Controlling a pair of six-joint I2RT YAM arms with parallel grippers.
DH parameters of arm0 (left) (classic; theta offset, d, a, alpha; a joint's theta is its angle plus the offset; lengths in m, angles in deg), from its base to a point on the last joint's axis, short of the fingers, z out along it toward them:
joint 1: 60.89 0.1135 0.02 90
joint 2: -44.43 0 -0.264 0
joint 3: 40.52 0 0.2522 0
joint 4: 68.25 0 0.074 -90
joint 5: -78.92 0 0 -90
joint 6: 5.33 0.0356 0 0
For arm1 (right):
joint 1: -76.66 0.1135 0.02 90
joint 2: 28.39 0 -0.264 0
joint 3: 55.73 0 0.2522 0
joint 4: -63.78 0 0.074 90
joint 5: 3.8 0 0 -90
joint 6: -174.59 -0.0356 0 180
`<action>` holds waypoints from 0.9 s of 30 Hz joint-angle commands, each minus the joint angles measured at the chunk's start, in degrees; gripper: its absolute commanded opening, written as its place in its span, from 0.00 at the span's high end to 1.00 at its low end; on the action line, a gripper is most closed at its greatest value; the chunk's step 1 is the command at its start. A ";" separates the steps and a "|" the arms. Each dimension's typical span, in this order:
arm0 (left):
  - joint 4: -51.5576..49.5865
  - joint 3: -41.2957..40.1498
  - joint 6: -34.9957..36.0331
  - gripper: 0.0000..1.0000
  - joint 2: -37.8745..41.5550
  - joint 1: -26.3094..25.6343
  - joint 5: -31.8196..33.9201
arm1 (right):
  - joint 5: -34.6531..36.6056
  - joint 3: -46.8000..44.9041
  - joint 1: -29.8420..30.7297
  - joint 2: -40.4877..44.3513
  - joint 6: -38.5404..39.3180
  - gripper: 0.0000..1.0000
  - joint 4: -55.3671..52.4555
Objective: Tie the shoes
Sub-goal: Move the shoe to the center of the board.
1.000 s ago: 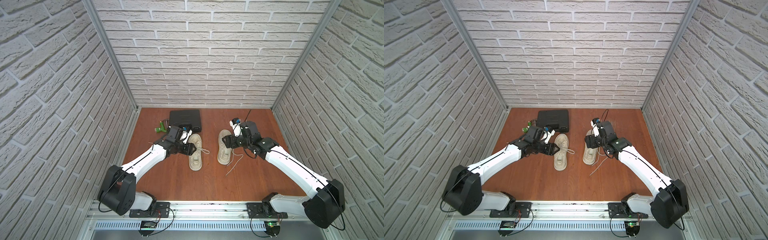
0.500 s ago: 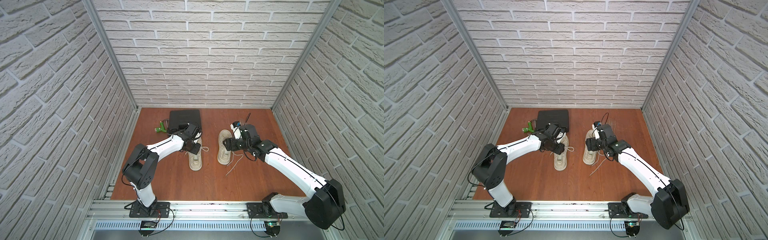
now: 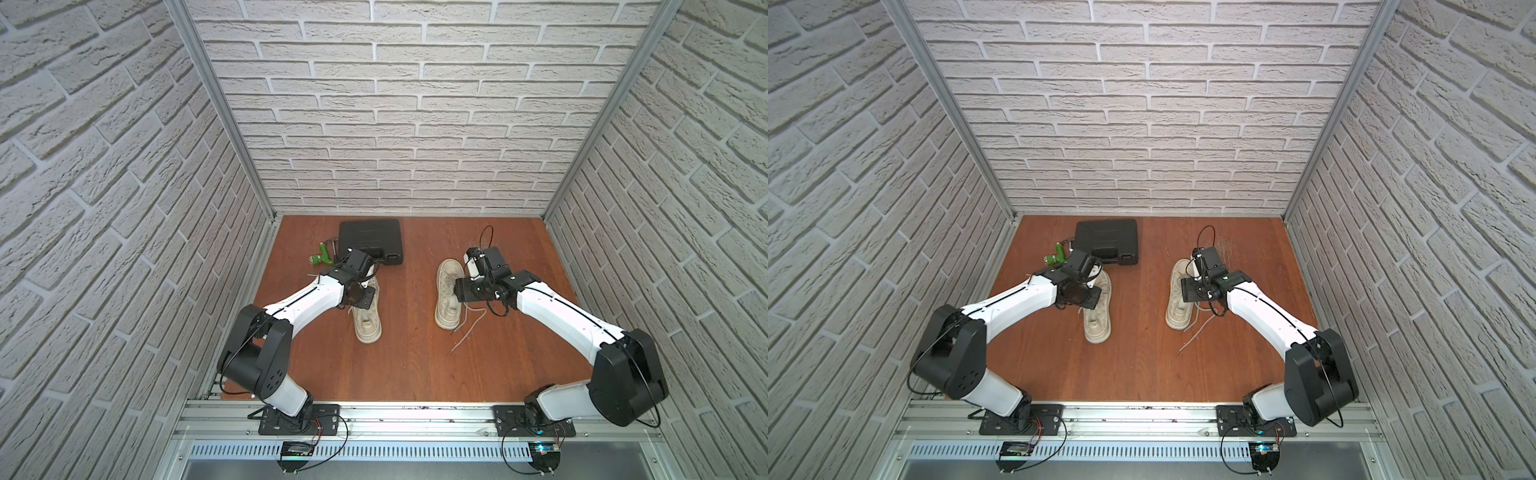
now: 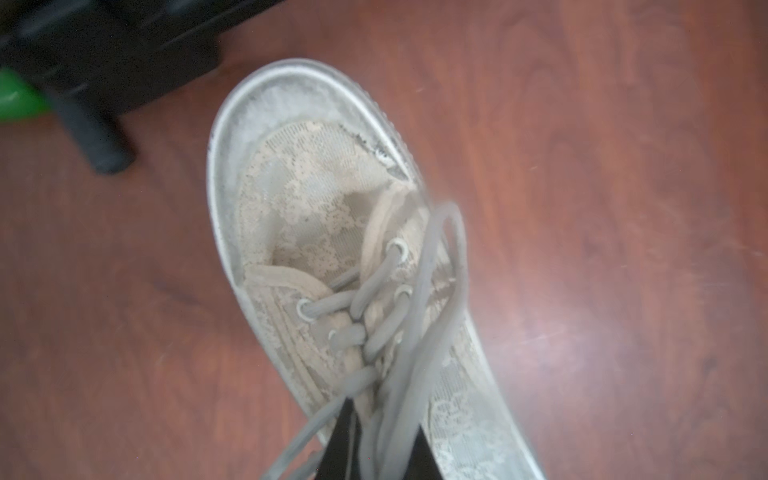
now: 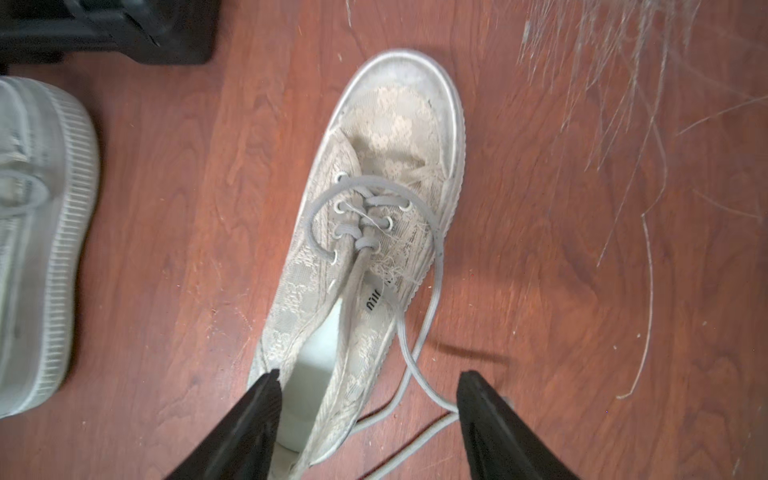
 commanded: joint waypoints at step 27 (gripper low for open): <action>-1.12 -2.33 1.64 0.36 17.26 5.11 -12.57 | 6.29 7.94 14.25 -8.59 -11.31 0.97 1.13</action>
